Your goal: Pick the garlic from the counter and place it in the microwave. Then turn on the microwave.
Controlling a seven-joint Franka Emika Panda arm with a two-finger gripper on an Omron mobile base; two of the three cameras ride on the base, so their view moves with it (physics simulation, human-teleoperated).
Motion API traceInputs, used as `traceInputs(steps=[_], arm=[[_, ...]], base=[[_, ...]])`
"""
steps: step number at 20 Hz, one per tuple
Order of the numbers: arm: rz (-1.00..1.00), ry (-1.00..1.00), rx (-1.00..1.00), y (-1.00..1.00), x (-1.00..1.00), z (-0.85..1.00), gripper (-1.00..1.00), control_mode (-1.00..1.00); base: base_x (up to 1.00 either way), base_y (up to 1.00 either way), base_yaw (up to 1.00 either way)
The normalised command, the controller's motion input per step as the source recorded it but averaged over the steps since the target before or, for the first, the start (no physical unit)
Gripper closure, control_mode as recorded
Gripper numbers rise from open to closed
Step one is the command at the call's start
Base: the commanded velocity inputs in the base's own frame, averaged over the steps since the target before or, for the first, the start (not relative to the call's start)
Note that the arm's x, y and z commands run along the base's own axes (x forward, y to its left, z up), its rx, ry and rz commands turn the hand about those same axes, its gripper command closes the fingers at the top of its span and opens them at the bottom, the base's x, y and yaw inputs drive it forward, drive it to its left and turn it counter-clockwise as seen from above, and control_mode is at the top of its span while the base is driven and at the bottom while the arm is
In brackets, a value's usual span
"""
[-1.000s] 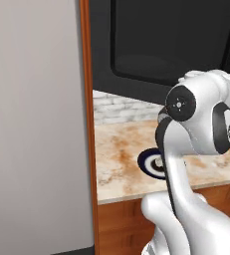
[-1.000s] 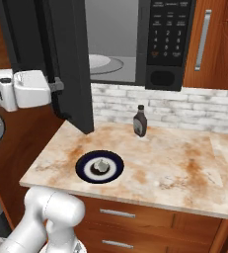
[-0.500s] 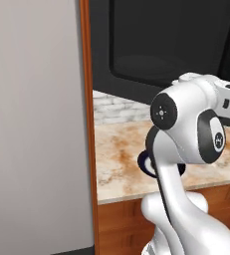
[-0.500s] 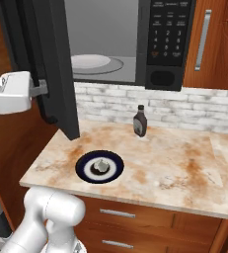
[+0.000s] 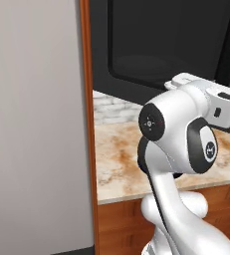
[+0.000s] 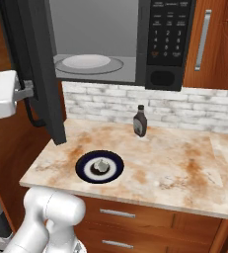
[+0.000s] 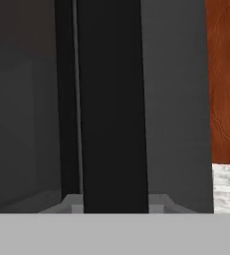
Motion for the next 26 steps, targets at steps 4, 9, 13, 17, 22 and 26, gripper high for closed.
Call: traceInputs(steps=[4, 9, 13, 17, 22, 26], arm=[[0.00, 0.00, 0.00, 0.07, -0.06, 0.02, -1.00, -1.00], [-0.03, -0.01, 0.01, 0.00, -0.17, 0.04, -1.00, -1.00], [-0.12, -0.02, 0.00, 0.00, -0.28, 0.10, -1.00, -1.00], [-0.08, -0.03, 0.04, 0.16, -0.38, 0.08, -1.00, -1.00], [0.00, 0.00, 0.12, 0.29, -0.05, 0.01, -1.00, -1.00], [0.08, 0.00, 0.11, 0.10, 0.05, 0.01, -1.00, -1.00]], base=[[0.00, 0.00, 0.00], [0.00, 0.00, 0.00], [0.00, 0.00, 0.00], [0.00, 0.00, 0.00], [0.00, 0.00, 0.00], [0.00, 0.00, 0.00]])
